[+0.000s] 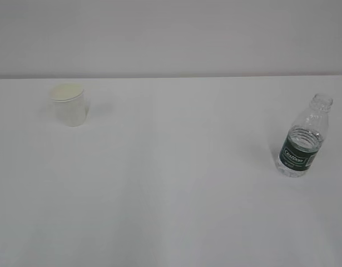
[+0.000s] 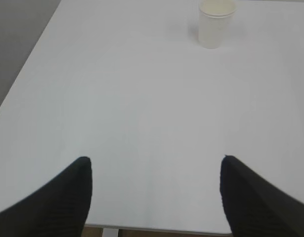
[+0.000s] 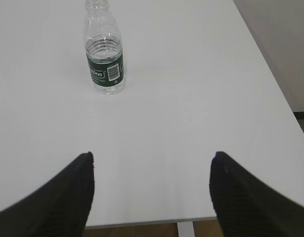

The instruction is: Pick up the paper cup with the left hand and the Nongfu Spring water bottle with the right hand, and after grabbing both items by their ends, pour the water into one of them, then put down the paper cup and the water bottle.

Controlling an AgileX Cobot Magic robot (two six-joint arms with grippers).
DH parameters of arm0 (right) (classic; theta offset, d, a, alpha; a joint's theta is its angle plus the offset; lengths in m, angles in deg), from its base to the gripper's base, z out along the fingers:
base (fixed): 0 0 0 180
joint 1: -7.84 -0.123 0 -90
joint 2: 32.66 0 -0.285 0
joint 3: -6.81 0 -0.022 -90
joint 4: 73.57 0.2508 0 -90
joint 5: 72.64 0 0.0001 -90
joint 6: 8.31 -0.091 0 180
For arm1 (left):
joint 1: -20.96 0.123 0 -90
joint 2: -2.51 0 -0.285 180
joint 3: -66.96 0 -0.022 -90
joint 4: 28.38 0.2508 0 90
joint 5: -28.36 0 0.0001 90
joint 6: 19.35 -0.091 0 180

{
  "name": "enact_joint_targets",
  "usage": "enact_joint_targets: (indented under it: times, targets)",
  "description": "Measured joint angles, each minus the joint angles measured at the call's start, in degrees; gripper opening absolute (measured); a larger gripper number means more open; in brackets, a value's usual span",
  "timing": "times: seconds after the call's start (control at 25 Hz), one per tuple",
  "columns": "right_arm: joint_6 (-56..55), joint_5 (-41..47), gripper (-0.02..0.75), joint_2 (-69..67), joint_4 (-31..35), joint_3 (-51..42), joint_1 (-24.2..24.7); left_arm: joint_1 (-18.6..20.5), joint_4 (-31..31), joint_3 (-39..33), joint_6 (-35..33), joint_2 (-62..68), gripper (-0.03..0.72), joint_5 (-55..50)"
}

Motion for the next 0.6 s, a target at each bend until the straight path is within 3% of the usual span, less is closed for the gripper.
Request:
enact_joint_targets:
  times: [0.6]
  targets:
    - [0.00, 0.00, 0.549, 0.00, 0.00, 0.00, 0.00, 0.00, 0.00, 0.00, 0.00, 0.00, 0.520, 0.00]
